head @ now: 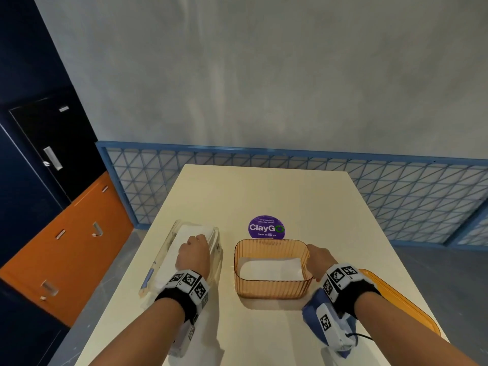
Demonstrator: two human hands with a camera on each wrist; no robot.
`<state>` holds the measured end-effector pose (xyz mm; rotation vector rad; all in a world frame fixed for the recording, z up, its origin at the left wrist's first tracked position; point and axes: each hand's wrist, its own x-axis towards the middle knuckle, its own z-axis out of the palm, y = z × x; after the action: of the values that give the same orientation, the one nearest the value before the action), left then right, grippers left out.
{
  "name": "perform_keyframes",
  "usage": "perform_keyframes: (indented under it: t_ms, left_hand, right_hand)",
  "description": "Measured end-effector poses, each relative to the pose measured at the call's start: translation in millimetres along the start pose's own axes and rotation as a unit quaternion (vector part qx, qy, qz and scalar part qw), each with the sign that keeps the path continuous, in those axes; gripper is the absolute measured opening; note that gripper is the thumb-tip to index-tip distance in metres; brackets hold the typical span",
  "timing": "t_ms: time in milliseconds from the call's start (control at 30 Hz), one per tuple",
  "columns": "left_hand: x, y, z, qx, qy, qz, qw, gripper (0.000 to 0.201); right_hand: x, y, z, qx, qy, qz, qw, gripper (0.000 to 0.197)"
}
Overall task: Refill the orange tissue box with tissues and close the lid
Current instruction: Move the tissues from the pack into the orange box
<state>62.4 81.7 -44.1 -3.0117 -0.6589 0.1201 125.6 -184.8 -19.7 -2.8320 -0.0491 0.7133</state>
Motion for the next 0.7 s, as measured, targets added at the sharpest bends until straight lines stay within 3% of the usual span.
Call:
perform_keyframes:
  t_ms: [100, 200, 300, 333, 400, 467, 533, 633, 700]
  left_hand:
    - [1, -3, -5, 0.012, 0.019, 0.025, 0.999, 0.027]
    - [-2, -10, -35, -0.090, 0.016, -0.010, 0.996, 0.024]
    - [-11, -16, -71, -0.184, 0.114, -0.017, 0.976, 0.019]
    - [-15, -15, -80, -0.201, 0.149, -0.004, 0.968, 0.017]
    - [-27, -10, -95, -0.231, 0.210, 0.034, 0.949, 0.017]
    - [-39, -2, -102, -0.254, 0.239, 0.072, 0.935, 0.020]
    - [-50, 9, -97, -0.255, 0.243, 0.120, 0.928, 0.029]
    - [-60, 20, -78, -0.233, 0.239, 0.230, 0.914, 0.038]
    - [-61, 24, -61, -0.227, 0.249, 0.286, 0.897, 0.037]
  right_hand:
    - [1, 1, -2, -0.023, 0.005, -0.008, 1.000, 0.040]
    - [-5, -4, -15, 0.005, 0.080, -0.044, 0.996, 0.051]
    - [-18, -26, -37, 0.120, 0.149, -0.129, 0.973, 0.044]
    - [-23, -36, -43, 0.172, 0.127, -0.152, 0.965, 0.041]
    - [-34, -57, -53, 0.297, 0.018, -0.179, 0.938, 0.043]
    - [-44, -76, -61, 0.419, -0.106, -0.180, 0.884, 0.054]
    - [-52, -89, -69, 0.495, -0.185, -0.169, 0.832, 0.061]
    - [-54, -94, -79, 0.555, -0.222, -0.144, 0.789, 0.059]
    - [-54, -92, -84, 0.542, -0.192, -0.127, 0.808, 0.041]
